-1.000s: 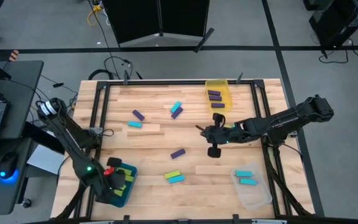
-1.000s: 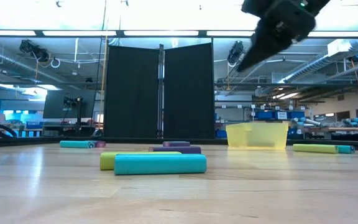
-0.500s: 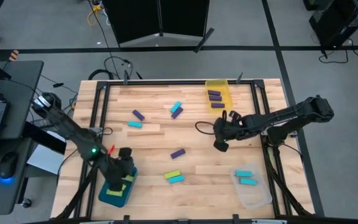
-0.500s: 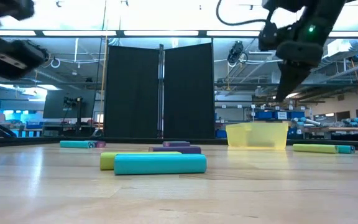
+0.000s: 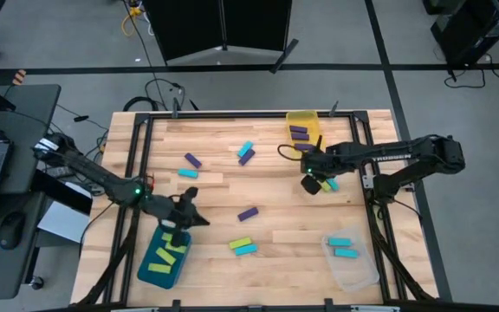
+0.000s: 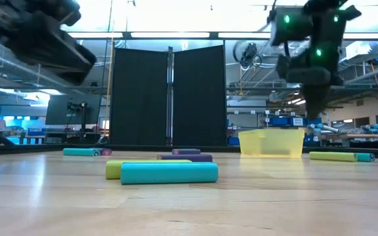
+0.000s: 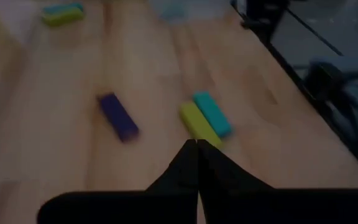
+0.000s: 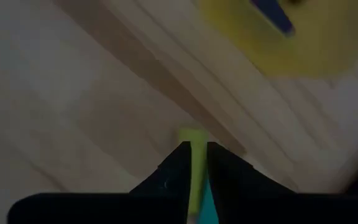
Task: Sort blocks
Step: Put the light blue block into the transparent bin
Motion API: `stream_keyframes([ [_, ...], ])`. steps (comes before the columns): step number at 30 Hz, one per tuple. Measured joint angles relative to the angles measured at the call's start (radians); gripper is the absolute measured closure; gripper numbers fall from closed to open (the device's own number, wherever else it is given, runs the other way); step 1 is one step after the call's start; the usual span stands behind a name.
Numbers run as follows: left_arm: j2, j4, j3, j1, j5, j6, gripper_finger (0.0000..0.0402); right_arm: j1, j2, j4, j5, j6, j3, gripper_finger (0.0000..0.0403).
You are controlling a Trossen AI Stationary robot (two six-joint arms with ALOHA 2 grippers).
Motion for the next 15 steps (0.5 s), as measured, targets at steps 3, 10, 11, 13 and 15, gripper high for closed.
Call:
stream_keyframes([
  [3, 0.001, 0.089, -0.024, 0.052, -0.002, 0.055, 0.0397, -0.049, 0.0, 0.022, -0.055, 0.001, -0.068, 0.0325],
  [10, 0.001, 0.149, -0.027, 0.116, -0.001, 0.118, 0.0397, -0.145, 0.001, 0.122, -0.122, 0.001, -0.223, 0.0293],
  [11, 0.001, 0.154, -0.027, 0.12, 0.0, 0.122, 0.0397, -0.154, 0.001, 0.122, -0.122, 0.002, -0.232, 0.0288],
  [13, 0.001, 0.161, -0.027, 0.122, 0.001, 0.13, 0.0397, -0.166, 0.001, 0.133, -0.122, 0.002, -0.245, 0.0278],
  [15, 0.001, 0.161, -0.027, 0.122, 0.001, 0.141, 0.0397, -0.177, 0.0, 0.149, -0.124, 0.001, -0.255, 0.027],
])
